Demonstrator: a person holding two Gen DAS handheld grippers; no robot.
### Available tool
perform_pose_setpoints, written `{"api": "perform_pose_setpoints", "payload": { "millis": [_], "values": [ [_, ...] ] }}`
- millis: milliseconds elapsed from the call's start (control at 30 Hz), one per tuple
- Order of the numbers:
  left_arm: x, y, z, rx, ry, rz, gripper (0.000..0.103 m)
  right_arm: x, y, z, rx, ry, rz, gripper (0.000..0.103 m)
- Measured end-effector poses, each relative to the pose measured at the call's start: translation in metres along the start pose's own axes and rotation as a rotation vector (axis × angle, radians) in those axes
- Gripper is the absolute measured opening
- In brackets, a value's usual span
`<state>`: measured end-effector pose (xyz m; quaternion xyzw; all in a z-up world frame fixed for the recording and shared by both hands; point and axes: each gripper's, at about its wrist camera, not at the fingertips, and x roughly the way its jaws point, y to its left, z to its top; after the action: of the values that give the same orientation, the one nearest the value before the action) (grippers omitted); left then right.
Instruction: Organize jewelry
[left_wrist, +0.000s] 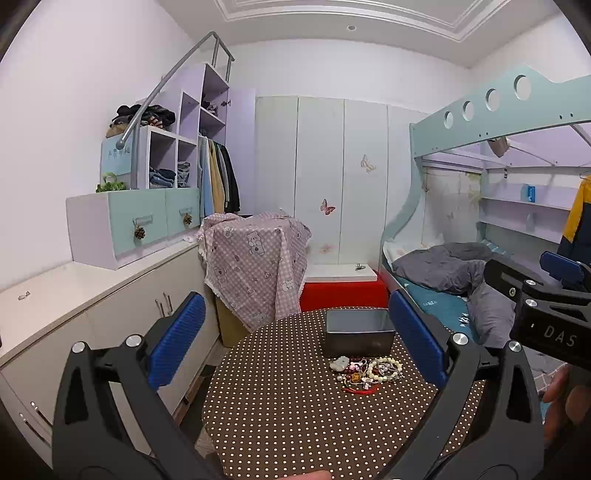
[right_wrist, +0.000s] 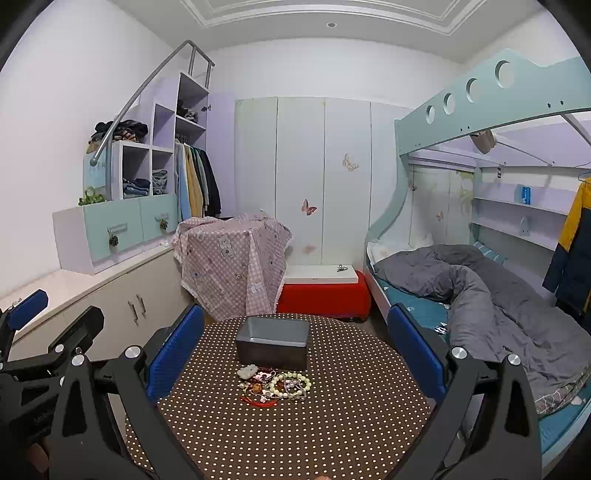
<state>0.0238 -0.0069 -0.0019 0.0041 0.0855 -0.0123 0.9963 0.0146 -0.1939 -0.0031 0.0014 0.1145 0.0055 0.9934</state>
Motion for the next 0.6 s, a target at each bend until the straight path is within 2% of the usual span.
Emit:
{"api": "perform_pose_setpoints", "payload": {
  "millis": [467, 600],
  "values": [
    [0.024, 0.002, -0.004, 0.001, 0.008, 0.015, 0.097, 0.018, -0.016, -0.003, -0.012, 0.019, -0.008, 0.096],
    [0.042, 0.003, -0.015, 0.006, 0.049, 0.015, 0.097, 0.03, -0.024, -0.01, -0.018, 0.05, -0.015, 0.096]
  ]
}}
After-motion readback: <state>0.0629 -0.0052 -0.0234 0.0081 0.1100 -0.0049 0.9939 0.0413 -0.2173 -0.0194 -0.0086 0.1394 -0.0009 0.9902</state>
